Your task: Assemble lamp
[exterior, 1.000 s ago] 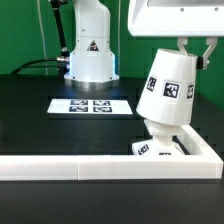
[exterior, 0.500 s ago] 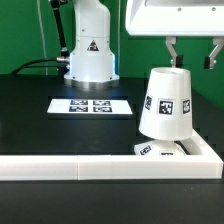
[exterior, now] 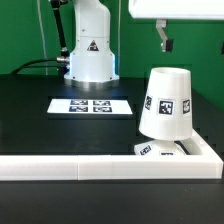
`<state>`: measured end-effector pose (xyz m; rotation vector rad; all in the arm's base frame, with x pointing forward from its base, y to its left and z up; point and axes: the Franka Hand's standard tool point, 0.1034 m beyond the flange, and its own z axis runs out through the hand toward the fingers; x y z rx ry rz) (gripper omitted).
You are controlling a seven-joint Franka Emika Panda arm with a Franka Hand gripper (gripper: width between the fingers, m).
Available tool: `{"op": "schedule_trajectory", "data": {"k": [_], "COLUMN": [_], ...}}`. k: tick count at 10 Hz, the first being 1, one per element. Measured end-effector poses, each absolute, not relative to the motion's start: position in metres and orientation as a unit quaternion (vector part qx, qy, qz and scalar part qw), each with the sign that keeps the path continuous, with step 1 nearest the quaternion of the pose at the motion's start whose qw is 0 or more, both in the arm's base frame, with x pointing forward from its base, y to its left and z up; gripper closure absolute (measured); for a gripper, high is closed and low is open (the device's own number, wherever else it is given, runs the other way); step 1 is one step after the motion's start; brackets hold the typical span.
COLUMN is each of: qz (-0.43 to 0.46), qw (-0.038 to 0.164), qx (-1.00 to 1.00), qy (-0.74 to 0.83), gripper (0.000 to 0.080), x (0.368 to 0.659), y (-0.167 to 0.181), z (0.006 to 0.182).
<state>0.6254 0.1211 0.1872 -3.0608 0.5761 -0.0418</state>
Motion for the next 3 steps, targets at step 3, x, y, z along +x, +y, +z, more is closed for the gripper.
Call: {"op": "schedule_trajectory", "data": {"k": [3], "qz": [-0.015], "qw": [0.008], "qx": [-0.982], "qy": [0.189], "gripper": [0.0102], "x": [0.6186], "y": [0.1299], "z": [0.1825]}}
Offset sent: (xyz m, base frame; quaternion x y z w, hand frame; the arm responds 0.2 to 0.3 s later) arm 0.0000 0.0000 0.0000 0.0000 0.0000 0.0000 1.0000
